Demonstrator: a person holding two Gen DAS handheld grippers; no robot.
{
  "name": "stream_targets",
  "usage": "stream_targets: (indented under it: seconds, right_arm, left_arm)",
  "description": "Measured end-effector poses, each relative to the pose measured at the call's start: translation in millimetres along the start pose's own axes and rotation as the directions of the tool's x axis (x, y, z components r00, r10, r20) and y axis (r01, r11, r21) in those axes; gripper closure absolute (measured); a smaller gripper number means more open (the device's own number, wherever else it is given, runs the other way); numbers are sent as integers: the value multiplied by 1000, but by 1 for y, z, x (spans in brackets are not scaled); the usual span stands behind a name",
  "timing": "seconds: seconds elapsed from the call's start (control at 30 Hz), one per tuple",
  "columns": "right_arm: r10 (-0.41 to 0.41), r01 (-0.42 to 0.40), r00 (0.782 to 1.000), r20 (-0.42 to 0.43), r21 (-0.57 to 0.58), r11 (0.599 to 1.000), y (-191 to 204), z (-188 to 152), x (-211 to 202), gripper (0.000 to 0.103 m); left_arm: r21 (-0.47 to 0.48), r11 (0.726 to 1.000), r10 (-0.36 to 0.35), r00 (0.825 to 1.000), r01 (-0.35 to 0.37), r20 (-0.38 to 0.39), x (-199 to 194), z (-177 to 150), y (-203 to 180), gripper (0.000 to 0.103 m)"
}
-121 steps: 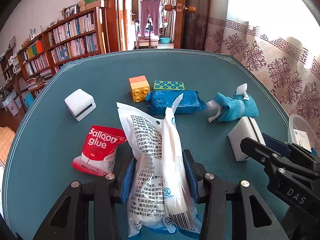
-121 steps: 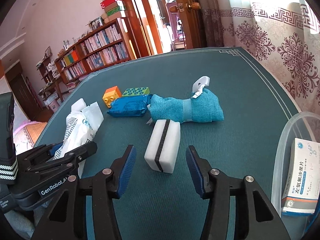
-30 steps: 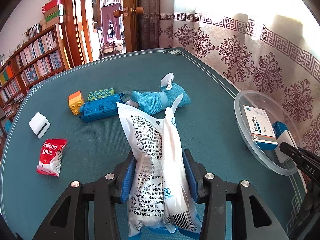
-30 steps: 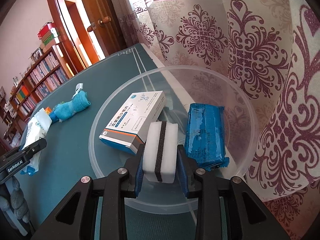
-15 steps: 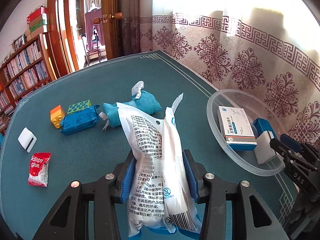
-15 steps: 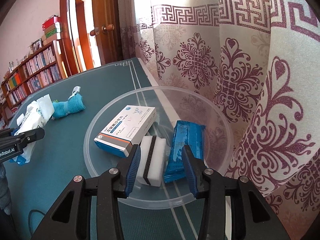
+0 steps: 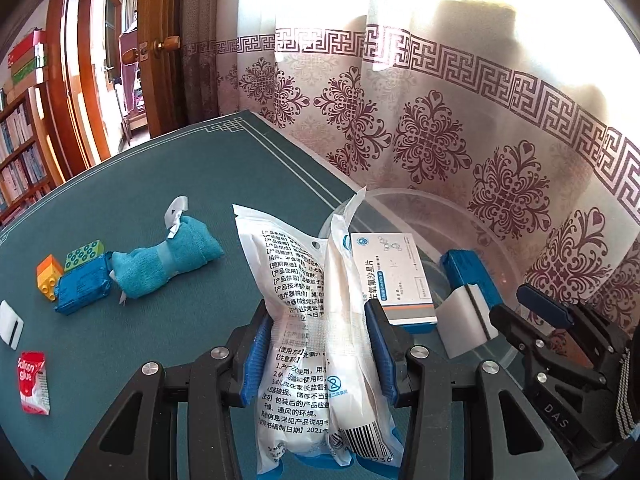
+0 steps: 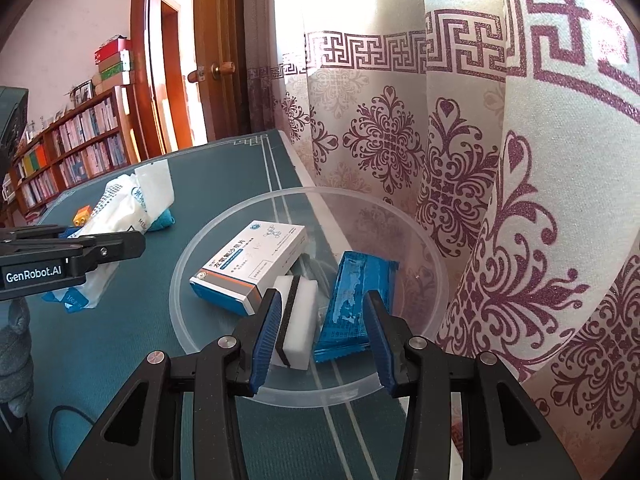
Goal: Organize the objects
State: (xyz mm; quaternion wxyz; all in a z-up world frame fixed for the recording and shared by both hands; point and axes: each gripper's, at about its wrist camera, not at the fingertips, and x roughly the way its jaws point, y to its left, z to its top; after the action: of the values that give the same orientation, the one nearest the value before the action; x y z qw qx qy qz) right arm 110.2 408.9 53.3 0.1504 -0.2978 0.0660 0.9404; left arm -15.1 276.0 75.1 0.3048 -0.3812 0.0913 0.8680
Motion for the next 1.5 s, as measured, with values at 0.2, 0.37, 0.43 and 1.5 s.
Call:
stream_targets:
  seconds: [0.2,0.37,0.43,1.5]
  right_arm:
    - [27,-27,1000,-3,-21,999,7,-3,0,59]
    - [36,-36,999,5,-29,999,9,-3,-2,59]
    - [41,-41,999,2,-23,999,8,-4,-1,59]
    - [52,-52,999,-1,-18,998,10,-4,2,59]
  left_arm:
    - [36,999,-34,999,35,-15,17,14,-17,55]
    - [67,995,-74,997,75,-22,29,25,-28,55]
    - [79,992,-94,996,95,-12,33,29,-31,54]
    - [23,999,-26,997,24,75,18,13,-4,14]
